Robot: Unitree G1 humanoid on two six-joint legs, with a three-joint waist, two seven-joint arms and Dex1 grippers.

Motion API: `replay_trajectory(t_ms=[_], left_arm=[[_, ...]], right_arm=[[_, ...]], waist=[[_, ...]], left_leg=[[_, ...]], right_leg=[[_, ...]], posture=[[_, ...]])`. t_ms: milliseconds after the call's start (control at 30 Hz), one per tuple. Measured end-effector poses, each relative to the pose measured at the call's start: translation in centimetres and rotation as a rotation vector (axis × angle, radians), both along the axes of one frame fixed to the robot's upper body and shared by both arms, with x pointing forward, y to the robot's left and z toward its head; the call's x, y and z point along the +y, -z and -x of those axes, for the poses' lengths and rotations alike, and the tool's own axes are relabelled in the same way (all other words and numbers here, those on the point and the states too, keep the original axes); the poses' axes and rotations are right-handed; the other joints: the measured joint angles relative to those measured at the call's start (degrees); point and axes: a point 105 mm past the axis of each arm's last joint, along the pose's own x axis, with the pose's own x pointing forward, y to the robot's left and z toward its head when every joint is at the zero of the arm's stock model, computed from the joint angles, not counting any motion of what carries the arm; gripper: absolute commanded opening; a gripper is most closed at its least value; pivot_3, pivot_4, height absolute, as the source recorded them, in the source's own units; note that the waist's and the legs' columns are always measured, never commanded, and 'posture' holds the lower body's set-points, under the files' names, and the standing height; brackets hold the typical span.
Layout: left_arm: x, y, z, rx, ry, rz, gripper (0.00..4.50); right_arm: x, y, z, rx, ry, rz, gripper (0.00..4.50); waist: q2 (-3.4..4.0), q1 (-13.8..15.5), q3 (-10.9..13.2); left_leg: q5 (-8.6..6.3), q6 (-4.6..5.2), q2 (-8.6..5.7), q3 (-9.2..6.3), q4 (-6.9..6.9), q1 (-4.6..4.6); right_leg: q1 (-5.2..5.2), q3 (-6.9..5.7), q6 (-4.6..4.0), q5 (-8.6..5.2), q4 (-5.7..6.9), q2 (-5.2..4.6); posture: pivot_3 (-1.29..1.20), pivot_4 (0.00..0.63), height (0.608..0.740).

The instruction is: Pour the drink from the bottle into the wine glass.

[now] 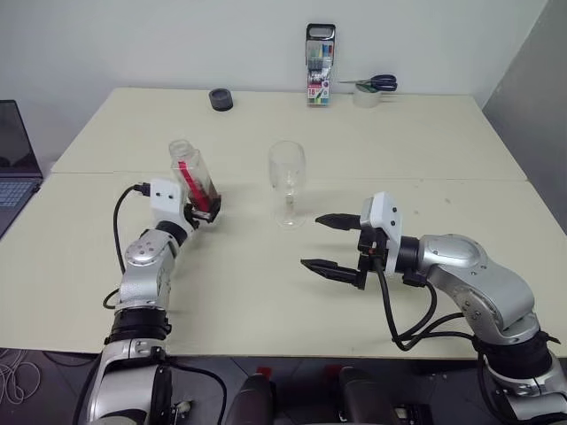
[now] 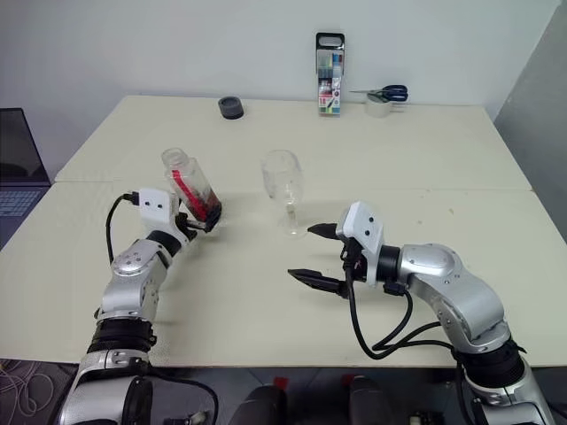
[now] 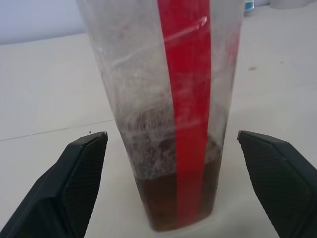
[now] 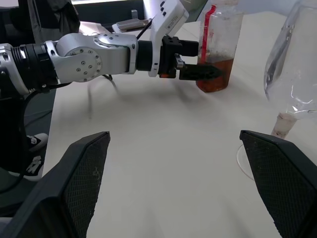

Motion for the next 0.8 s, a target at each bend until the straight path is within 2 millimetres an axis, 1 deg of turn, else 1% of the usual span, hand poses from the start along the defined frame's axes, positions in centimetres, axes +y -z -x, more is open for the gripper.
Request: replay_trajectory(t_ms=[167,233,333,533,567,600,800], left_arm=[[0.3,0.6,-0.4,0.025,-0.013,0.010,4.50],[0.3,0.5,-0.6,0.026,-0.018,0.015,4.50],[0.3,0.0,-0.9,0.011,-0.012,0.016,3.93],[0.5,-0.5,-1.6,0.008,0.006,0.015,2.02],[0.5,-0.5,-1.7,0.007,0.007,0.016,1.80],[0.5,-0.5,-1.7,0.007,0.008,0.016,1.72],[0.3,-0.5,-1.7,0.009,0.029,0.015,1.71]], right_arm=[[0.0,0.0,0.0,0.000,0.000,0.000,4.48],[0.1,0.0,0.0,0.001,-0.002,0.001,4.48],[0.2,0.1,0.1,0.003,-0.007,0.002,4.50],[0.4,0.1,0.1,0.001,-0.010,-0.003,4.50],[0.4,0.1,0.1,0.001,-0.010,-0.005,4.50],[0.4,0.1,0.1,0.000,-0.009,-0.006,4.50],[0.5,-0.3,0.0,-0.021,-0.002,-0.024,4.50]], waist=[[0.00,0.0,0.0],[0.00,0.0,0.0],[0.00,0.0,0.0],[0.00,0.0,0.0],[0.00,0.0,0.0],[0.00,0.0,0.0],[0.00,0.0,0.0]], left_leg=[[0.00,0.00,0.00,0.00,0.00,-0.01],[0.00,0.00,-0.01,-0.01,0.01,-0.01],[0.00,0.00,-0.01,0.00,0.00,-0.01],[0.00,-0.01,-0.01,0.00,0.00,-0.01],[0.00,-0.01,-0.01,0.00,0.00,-0.01],[0.00,-0.01,-0.01,0.00,0.00,-0.01],[0.01,-0.01,-0.02,-0.01,0.00,-0.01]], right_leg=[[0.00,0.00,0.00,0.00,0.00,0.00],[0.00,-0.01,0.00,0.00,0.00,0.00],[-0.01,-0.01,0.00,0.00,0.00,0.00],[-0.01,-0.01,0.00,0.00,0.01,0.00],[-0.01,-0.01,0.00,0.00,0.01,0.00],[-0.01,-0.01,0.00,0.00,0.01,0.00],[-0.01,-0.01,0.00,0.00,0.01,0.00]], posture=[[0.00,0.150,0.740],[0.00,0.150,0.740],[0.00,0.150,0.740],[0.00,0.150,0.740],[0.00,0.150,0.740],[0.00,0.150,0.740],[0.00,0.150,0.740]])
